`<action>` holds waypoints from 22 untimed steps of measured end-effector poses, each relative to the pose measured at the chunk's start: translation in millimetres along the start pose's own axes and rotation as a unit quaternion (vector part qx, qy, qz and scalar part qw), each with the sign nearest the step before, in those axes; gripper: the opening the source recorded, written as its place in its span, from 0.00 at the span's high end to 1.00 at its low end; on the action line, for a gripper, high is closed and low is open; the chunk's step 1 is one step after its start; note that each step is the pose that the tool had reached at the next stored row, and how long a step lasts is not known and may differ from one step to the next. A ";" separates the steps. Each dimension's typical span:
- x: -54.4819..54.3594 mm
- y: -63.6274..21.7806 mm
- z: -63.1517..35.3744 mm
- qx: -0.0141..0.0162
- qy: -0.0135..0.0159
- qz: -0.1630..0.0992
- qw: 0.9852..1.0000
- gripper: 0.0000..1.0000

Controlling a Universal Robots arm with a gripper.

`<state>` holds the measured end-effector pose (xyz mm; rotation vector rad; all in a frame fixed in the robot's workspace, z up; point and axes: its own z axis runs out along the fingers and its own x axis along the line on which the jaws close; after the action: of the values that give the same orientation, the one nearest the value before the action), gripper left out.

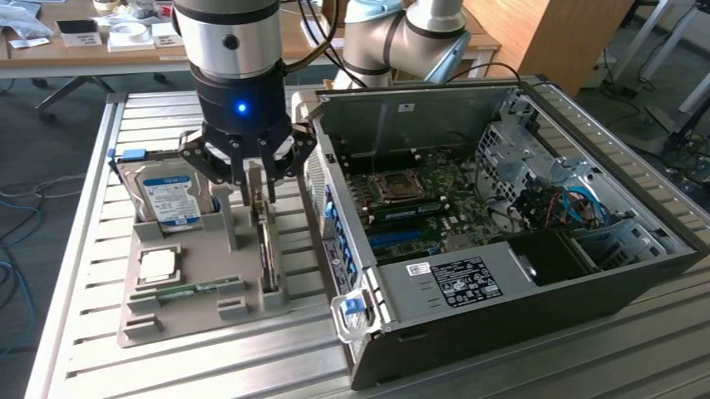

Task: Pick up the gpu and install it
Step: 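Pick up the gpu and move the gpu toward the slot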

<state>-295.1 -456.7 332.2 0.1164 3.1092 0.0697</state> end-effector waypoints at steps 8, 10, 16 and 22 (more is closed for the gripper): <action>0.0 -0.1 1.7 0.000 0.000 0.000 1.000 0.64; 0.1 -0.2 4.3 0.000 0.000 0.000 1.000 0.64; 0.4 -0.7 15.2 0.000 0.000 0.000 1.000 0.64; 0.7 -1.2 25.3 0.000 0.000 0.000 1.000 0.64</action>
<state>-295.1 -456.7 306.9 0.1164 3.1091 0.0698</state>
